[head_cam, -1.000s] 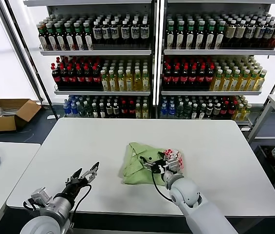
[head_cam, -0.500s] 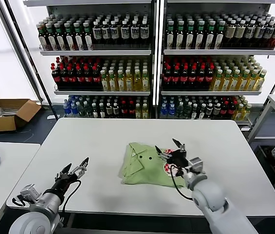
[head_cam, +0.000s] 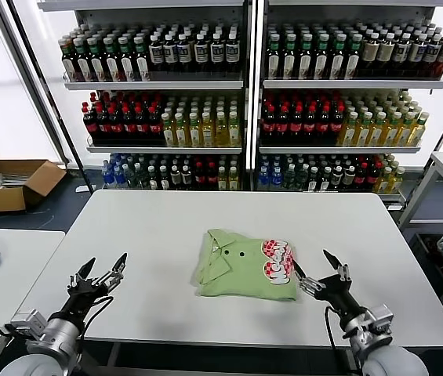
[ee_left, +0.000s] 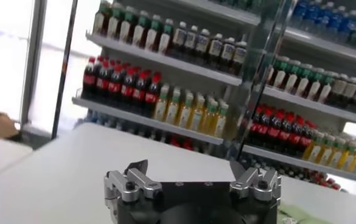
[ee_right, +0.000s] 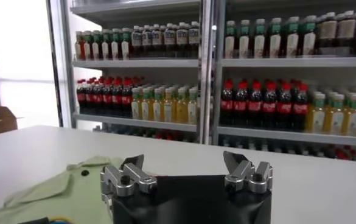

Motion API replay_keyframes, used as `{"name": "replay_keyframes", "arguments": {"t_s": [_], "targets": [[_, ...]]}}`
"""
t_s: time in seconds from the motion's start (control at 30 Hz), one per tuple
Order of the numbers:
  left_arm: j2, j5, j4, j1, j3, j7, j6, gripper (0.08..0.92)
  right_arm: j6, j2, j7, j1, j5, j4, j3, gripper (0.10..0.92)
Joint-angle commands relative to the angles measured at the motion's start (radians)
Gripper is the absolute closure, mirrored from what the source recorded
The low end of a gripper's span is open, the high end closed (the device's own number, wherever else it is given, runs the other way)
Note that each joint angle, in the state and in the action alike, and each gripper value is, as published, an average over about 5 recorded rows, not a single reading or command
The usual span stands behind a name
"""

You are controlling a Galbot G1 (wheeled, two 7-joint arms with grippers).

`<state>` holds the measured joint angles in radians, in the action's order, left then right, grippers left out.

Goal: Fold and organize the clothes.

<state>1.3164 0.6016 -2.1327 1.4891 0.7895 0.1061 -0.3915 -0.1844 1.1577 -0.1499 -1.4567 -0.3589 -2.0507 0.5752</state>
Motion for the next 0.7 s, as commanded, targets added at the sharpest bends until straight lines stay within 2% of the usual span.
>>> {"name": "replay_keyframes", "arguments": {"t_s": [0.03, 0.43, 0.7], "targets": [[0.023, -0.177, -0.043, 0.037, 0.063, 0.126, 0.059, 0.177, 0.078, 0.072, -0.069, -0.192, 0.051, -0.058, 0.146, 0.203], [0.048, -0.167, -0.059, 0.080, 0.106, 0.132, 0.067, 0.177, 0.095, 0.098, -0.062, -0.191, 0.078, -0.030, 0.151, 0.203], [0.043, -0.168, -0.039, 0.069, 0.122, 0.170, 0.072, 0.177, 0.134, 0.099, -0.100, -0.218, 0.074, -0.037, 0.164, 0.203]]}}
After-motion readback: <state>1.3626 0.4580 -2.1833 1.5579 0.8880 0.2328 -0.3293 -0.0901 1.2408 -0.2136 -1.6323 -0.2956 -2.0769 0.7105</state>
